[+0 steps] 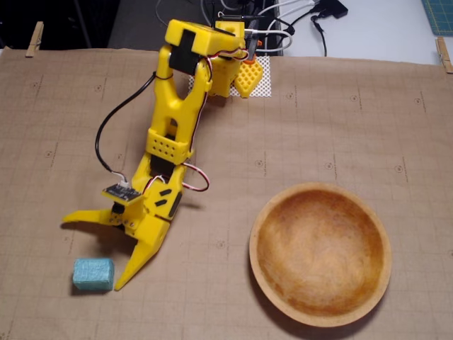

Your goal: Grasp a blue block and put it in the bowl.

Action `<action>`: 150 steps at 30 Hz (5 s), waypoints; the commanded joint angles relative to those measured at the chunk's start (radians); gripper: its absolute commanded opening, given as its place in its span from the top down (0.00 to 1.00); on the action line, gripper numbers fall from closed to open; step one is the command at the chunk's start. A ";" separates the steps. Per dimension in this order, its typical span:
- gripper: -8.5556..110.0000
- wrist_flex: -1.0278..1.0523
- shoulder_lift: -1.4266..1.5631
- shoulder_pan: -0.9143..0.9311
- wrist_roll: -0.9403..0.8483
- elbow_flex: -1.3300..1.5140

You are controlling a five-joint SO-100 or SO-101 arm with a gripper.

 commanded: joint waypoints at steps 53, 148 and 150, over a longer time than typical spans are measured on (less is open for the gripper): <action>0.96 0.084 -0.092 -0.028 -0.011 -0.250; 0.95 0.862 0.721 -0.785 0.005 0.117; 0.95 0.862 0.689 -0.779 0.005 0.089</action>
